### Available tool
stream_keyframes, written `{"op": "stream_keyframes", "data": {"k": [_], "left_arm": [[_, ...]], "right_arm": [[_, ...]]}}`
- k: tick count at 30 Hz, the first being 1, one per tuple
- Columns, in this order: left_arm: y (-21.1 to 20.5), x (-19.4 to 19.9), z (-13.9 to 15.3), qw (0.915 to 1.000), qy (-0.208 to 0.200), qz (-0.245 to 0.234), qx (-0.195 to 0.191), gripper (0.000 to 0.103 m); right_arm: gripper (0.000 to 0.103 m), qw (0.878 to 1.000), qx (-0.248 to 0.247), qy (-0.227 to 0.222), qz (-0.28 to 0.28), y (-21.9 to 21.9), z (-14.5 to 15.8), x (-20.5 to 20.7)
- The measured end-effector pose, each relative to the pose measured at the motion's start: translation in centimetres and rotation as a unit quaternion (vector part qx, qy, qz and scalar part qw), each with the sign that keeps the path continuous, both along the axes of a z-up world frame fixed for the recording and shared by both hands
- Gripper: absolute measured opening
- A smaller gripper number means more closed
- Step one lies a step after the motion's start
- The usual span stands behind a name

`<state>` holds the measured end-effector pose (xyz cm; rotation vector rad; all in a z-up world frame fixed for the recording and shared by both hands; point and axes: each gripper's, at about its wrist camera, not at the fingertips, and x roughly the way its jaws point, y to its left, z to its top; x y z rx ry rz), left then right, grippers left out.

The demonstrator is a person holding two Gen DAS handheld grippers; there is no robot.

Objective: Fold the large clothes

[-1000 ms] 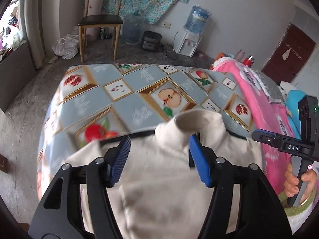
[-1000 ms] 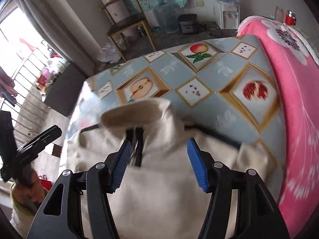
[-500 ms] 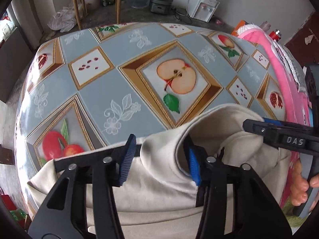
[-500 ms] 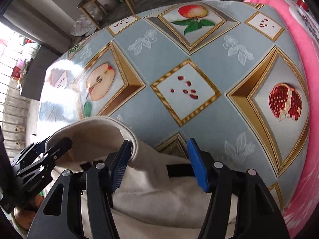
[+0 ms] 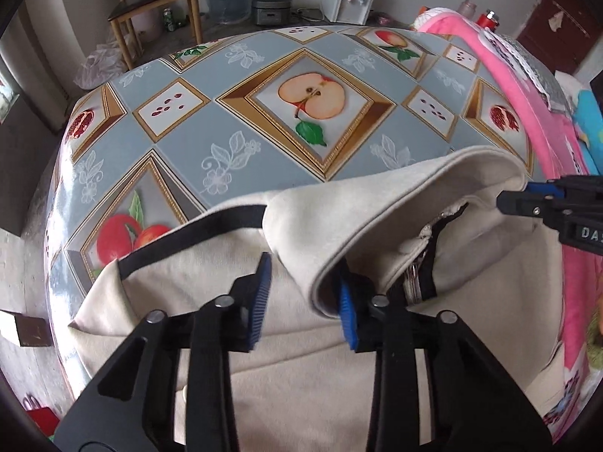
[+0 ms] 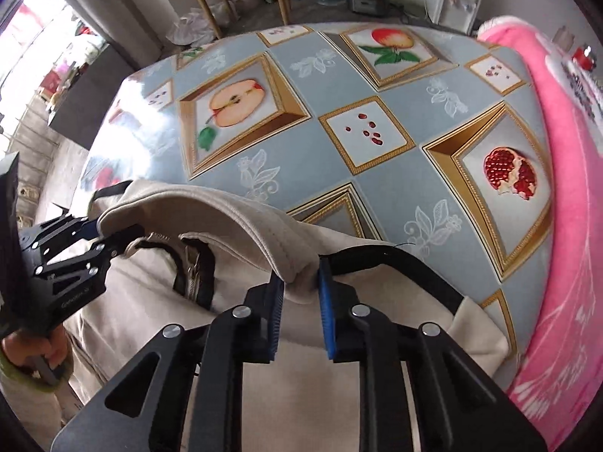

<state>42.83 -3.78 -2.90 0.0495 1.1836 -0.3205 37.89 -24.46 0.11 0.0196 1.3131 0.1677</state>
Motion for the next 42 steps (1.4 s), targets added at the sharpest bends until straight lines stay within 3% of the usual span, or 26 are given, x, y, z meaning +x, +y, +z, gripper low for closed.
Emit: {"op": "stream_keyframes", "data": {"k": [4, 9, 14, 16, 19, 23, 27, 30, 34, 37, 40, 42], "left_arm": [[0.2, -2.3, 0.8, 0.9995, -0.025, -0.02, -0.002, 0.008], [0.4, -5.7, 1.8, 0.9969, -0.065, -0.045, 0.006, 0.008], [0.5, -7.9, 0.3, 0.9955, -0.078, -0.051, 0.02, 0.008], [0.4, -8.7, -0.2, 0.9937, -0.09, -0.06, 0.027, 0.008], [0.4, -9.8, -0.2, 0.9908, -0.109, -0.072, 0.034, 0.008], [0.5, -10.3, -0.1, 0.9891, -0.118, -0.081, 0.035, 0.008], [0.6, -10.4, -0.2, 0.99, -0.115, -0.076, 0.029, 0.008], [1.0, -10.6, 0.1, 0.9918, -0.108, -0.067, 0.014, 0.011], [2.4, -11.5, 0.7, 0.9941, -0.084, -0.065, -0.02, 0.016], [4.1, -12.6, 1.5, 0.9939, -0.062, -0.067, -0.062, 0.02], [6.2, -13.1, 2.5, 0.9886, -0.059, -0.054, -0.128, 0.027], [6.5, -12.2, 2.7, 0.9873, -0.06, -0.032, -0.143, 0.028]], "right_arm": [[0.016, 0.999, -0.006, -0.03, 0.021, 0.6, 1.7, -2.9], [0.016, 0.997, -0.017, -0.062, 0.033, 1.3, 1.5, -6.7], [0.016, 0.996, -0.047, -0.067, 0.042, 2.2, -2.1, -9.4], [0.018, 0.995, -0.048, -0.07, 0.043, 2.0, -2.1, -10.3], [0.019, 0.996, -0.016, -0.077, 0.044, 1.5, 0.1, -11.8], [0.032, 0.988, 0.052, -0.125, 0.068, 1.2, 5.1, -13.5], [0.033, 0.978, 0.112, -0.162, 0.068, 2.3, 8.0, -11.9], [0.033, 0.979, 0.118, -0.15, 0.069, 4.3, 6.2, -9.4], [0.032, 0.987, 0.118, -0.089, 0.061, 6.0, 0.3, -6.7], [0.032, 0.991, 0.112, -0.043, 0.055, 6.5, -3.7, -6.9], [0.032, 0.991, 0.099, -0.059, 0.069, 6.7, -3.5, -8.2], [0.032, 0.991, 0.097, -0.058, 0.072, 6.6, -3.5, -8.3]]}}
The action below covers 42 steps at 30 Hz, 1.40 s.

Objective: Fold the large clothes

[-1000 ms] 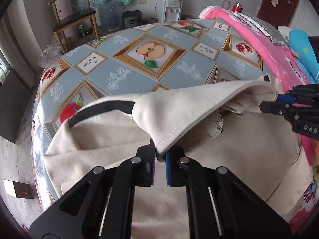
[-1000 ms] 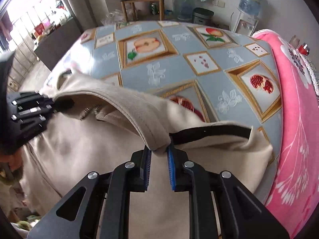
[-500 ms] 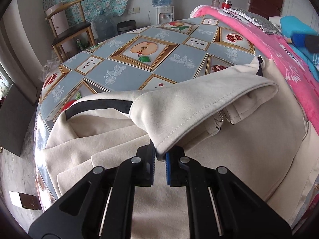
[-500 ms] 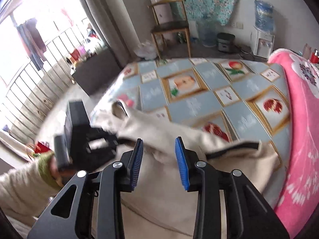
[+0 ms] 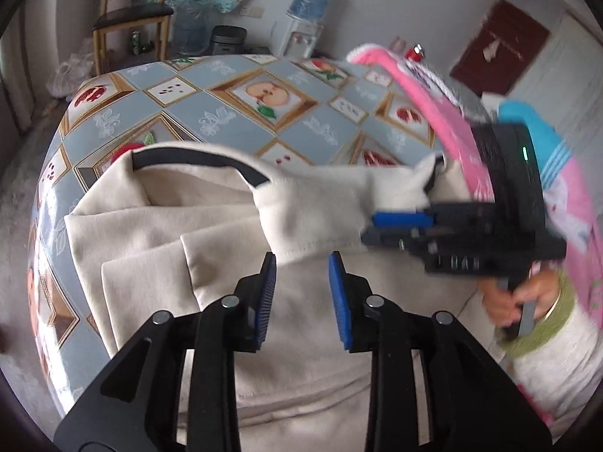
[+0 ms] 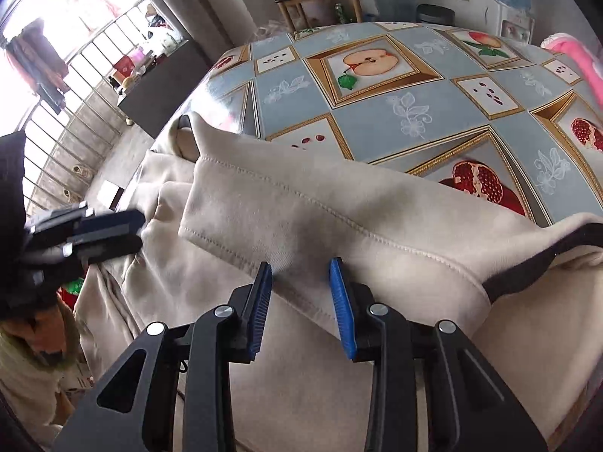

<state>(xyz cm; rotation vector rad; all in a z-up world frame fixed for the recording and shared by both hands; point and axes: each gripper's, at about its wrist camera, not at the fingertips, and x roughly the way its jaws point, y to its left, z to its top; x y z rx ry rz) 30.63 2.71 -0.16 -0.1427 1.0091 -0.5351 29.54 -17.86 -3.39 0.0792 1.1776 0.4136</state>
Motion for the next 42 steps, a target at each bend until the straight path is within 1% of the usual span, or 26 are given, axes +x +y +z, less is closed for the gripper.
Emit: {"op": "stream_keyframes", "data": {"k": [1, 3, 5, 6, 7, 8, 10, 12, 13, 14, 15, 18, 19, 20, 22, 23, 24, 26, 28, 30, 33, 36, 39, 41, 42], "left_arm": [[-0.2, 0.8, -0.2, 0.9999, 0.006, 0.016, 0.002, 0.028], [-0.9, 3.1, -1.4, 0.9978, 0.039, 0.052, 0.009, 0.028], [-1.6, 4.7, -3.2, 0.9946, 0.073, 0.072, 0.017, 0.027], [-2.0, 5.2, -3.9, 0.9934, 0.081, 0.077, 0.024, 0.027], [-2.1, 5.3, -4.3, 0.9934, 0.079, 0.078, 0.028, 0.027], [-2.2, 5.0, -4.2, 0.9942, 0.068, 0.077, 0.031, 0.027], [-2.2, 4.7, -4.3, 0.9949, 0.063, 0.07, 0.037, 0.027], [-1.9, 4.4, -4.4, 0.9951, 0.065, 0.068, 0.032, 0.027], [-1.7, 4.4, -4.3, 0.995, 0.067, 0.068, 0.029, 0.027], [-1.5, 4.3, -4.3, 0.995, 0.07, 0.066, 0.024, 0.027], [-1.4, 4.3, -4.2, 0.9953, 0.073, 0.061, 0.019, 0.027], [-1.3, 4.2, -3.7, 0.9962, 0.074, 0.045, 0.008, 0.027], [-1.2, 4.2, -3.6, 0.9962, 0.079, 0.037, 0.0, 0.027], [-1.1, 4.3, -3.6, 0.9957, 0.085, 0.035, -0.004, 0.027], [-0.9, 4.7, -3.8, 0.994, 0.102, 0.037, -0.018, 0.027], [-0.7, 5.0, -4.0, 0.9923, 0.113, 0.041, -0.03, 0.028], [-0.4, 5.3, -4.3, 0.9901, 0.126, 0.048, -0.041, 0.028], [0.2, 6.0, -5.1, 0.9835, 0.155, 0.065, -0.066, 0.027], [0.4, 6.3, -5.6, 0.9789, 0.171, 0.072, -0.085, 0.027], [0.5, 6.3, -5.7, 0.9758, 0.182, 0.07, -0.099, 0.027], [0.5, 6.1, -6.0, 0.9701, 0.201, 0.06, -0.122, 0.027], [0.5, 6.3, -6.5, 0.9641, 0.219, 0.063, -0.135, 0.026], [0.5, 6.7, -6.8, 0.9587, 0.233, 0.07, -0.148, 0.025], [0.4, 6.9, -6.7, 0.9599, 0.231, 0.069, -0.143, 0.025], [0.2, 6.9, -6.5, 0.9612, 0.228, 0.068, -0.14, 0.022]], "right_arm": [[0.032, 1.0, 0.0, 0.001, 0.0, 0.0, 0.0, 0.0], [0.032, 1.0, 0.002, 0.006, -0.003, -0.1, 0.2, 0.0], [0.032, 1.0, 0.008, 0.009, -0.009, -0.6, 0.3, -0.2], [0.032, 1.0, 0.013, 0.003, -0.01, -0.8, 0.9, -0.4], [0.032, 1.0, 0.016, -0.011, -0.011, -1.0, 1.7, -0.8], [0.032, 1.0, 0.011, -0.026, -0.014, -1.3, 2.4, -1.1], [0.032, 0.999, 0.002, -0.044, -0.023, -2.0, 3.1, -1.6], [0.032, 0.999, -0.016, -0.036, -0.033, -2.7, 2.3, -1.4], [0.032, 0.999, -0.029, -0.019, -0.036, -3.1, 1.1, -1.2], [0.032, 0.999, -0.03, -0.002, -0.035, -3.5, 0.1, -1.1], [0.032, 0.999, -0.023, 0.007, -0.034, -3.8, -0.5, -1.1], [0.032, 0.999, 0.015, 0.012, -0.046, -5.2, 0.7, -1.6], [0.033, 0.998, 0.038, 0.009, -0.052, -6.0, 1.4, -1.9], [0.039, 0.996, 0.059, 0.008, -0.063, -7.0, 2.0, -2.0], [0.047, 0.99, 0.1, 0.021, -0.094, -8.9, 2.3, -1.9], [0.049, 0.984, 0.131, 0.036, -0.112, -10.2, 2.0, -1.6], [0.049, 0.978, 0.155, 0.052, -0.126, -10.9, 1.6, -1.2], [0.049, 0.96, 0.203, 0.103, -0.162, -12.7, -0.1, -0.6], [0.049, 0.947, 0.231, 0.14, -0.176, -13.2, -1.7, -0.1], [0.049, 0.939, 0.247, 0.161, -0.178, -13.1, -2.4, 0.0], [0.049, 0.93, 0.266, 0.181, -0.177, -12.7, -3.1, -0.1], [0.049, 0.916, 0.289, 0.213, -0.18, -12.4, -4.1, -0.1], [0.049, 0.911, 0.291, 0.229, -0.18, -11.7, -4.7, 0.0], [0.048, 0.909, 0.293, 0.231, -0.186, -11.4, -4.9, 0.2], [0.046, 0.91, 0.291, 0.228, -0.186, -11.2, -4.8, 0.3]]}}
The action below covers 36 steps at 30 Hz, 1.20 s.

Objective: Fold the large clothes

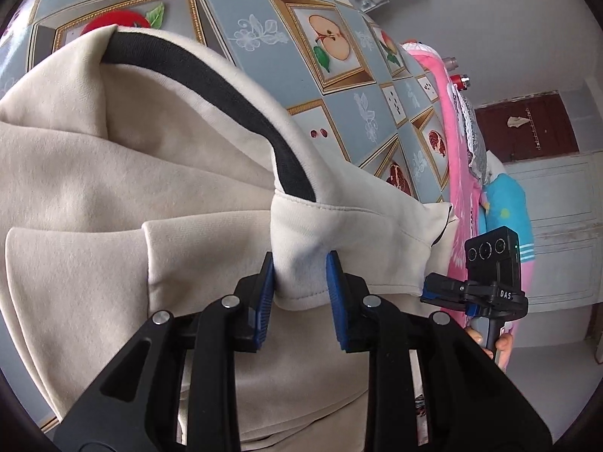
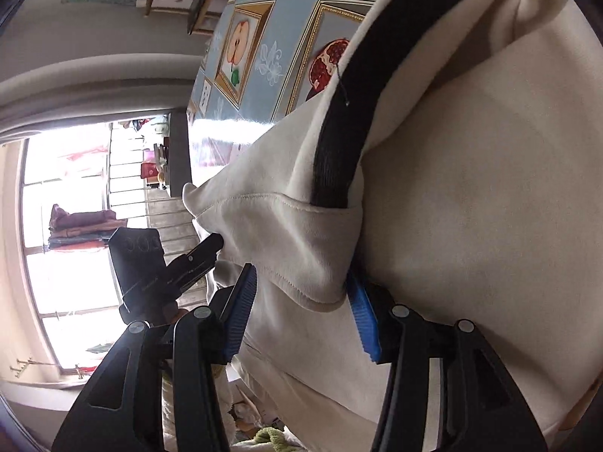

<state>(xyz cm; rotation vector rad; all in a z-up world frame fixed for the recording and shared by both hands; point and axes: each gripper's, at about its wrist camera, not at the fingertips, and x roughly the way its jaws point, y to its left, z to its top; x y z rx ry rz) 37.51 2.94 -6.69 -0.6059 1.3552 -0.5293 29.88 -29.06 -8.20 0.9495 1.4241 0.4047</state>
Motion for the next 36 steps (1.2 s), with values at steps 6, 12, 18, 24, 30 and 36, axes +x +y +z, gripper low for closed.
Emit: {"op": "stream_keyframes", "data": {"k": [6, 12, 18, 24, 30, 36], "left_arm": [[-1.1, 0.7, 2.2, 0.997, -0.069, -0.026, 0.024, 0.01], [-4.8, 2.8, 3.6, 0.9688, -0.173, -0.069, 0.164, 0.01], [-6.5, 2.9, 3.2, 0.9372, -0.227, -0.115, 0.239, 0.01], [-6.0, 0.8, 2.4, 0.9261, -0.243, -0.149, 0.247, 0.01], [-6.1, 1.5, 2.1, 0.9342, -0.23, -0.134, 0.238, 0.01], [-5.9, 1.1, 2.1, 0.9357, -0.231, -0.133, 0.231, 0.01]], "right_arm": [[0.016, 0.996, -0.068, -0.064, 0.017, 1.0, 2.3, 1.6], [0.014, 0.967, -0.212, -0.13, 0.047, 3.0, 4.3, 5.8], [0.014, 0.936, -0.295, -0.167, 0.099, 4.4, 3.6, 6.9], [0.014, 0.923, -0.297, -0.192, 0.155, 3.0, 3.8, 4.7], [0.027, 0.921, -0.315, -0.181, 0.142, 3.2, 4.0, 4.8], [0.039, 0.906, -0.367, -0.208, 0.022, 0.2, 8.4, 1.7]]}}
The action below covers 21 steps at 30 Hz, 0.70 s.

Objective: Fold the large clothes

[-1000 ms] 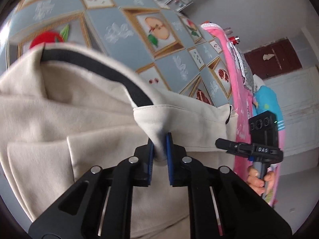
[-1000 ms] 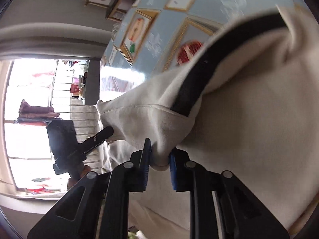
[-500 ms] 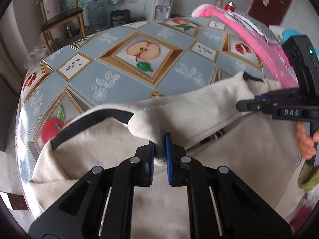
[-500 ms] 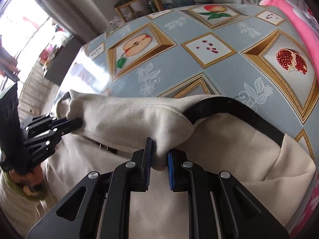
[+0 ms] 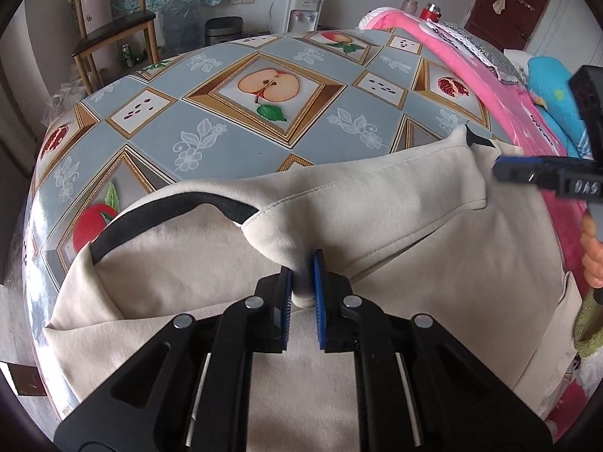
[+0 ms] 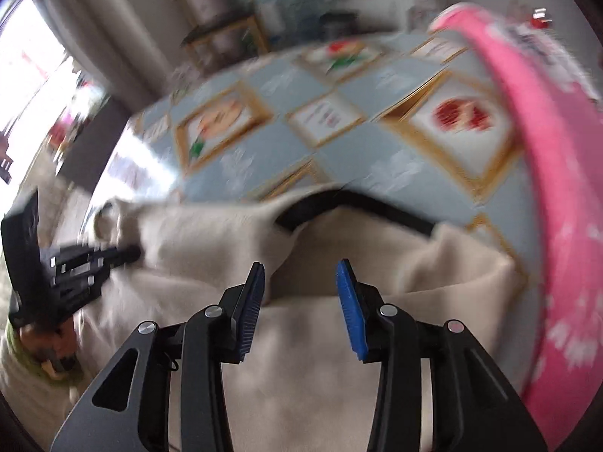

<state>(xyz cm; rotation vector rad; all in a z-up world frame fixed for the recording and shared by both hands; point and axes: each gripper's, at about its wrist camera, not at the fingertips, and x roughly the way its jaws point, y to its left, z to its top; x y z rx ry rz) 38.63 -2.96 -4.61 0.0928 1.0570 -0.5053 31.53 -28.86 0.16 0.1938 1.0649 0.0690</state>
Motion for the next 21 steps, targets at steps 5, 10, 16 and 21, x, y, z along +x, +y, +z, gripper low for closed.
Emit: {"op": "stream_keyframes", "data": {"k": [5, 10, 16, 21], "left_arm": [[0.1, 0.1, 0.0, 1.0, 0.004, 0.001, -0.005, 0.01], [0.1, 0.1, 0.0, 0.9999, 0.005, 0.009, -0.007, 0.012], [2.5, 0.5, 0.6, 0.9985, 0.014, 0.033, -0.042, 0.024], [5.8, 0.8, 3.6, 0.9917, -0.016, 0.081, -0.099, 0.019]], "right_arm": [[0.039, 0.995, -0.001, -0.051, 0.09, 6.2, 2.1, -0.2], [0.026, 0.988, -0.015, -0.024, 0.15, 12.1, -1.5, 2.6], [0.025, 0.989, 0.006, 0.003, 0.149, 11.6, -3.9, 3.1], [0.025, 0.987, -0.016, -0.008, 0.157, 12.3, -4.2, 2.7]]}}
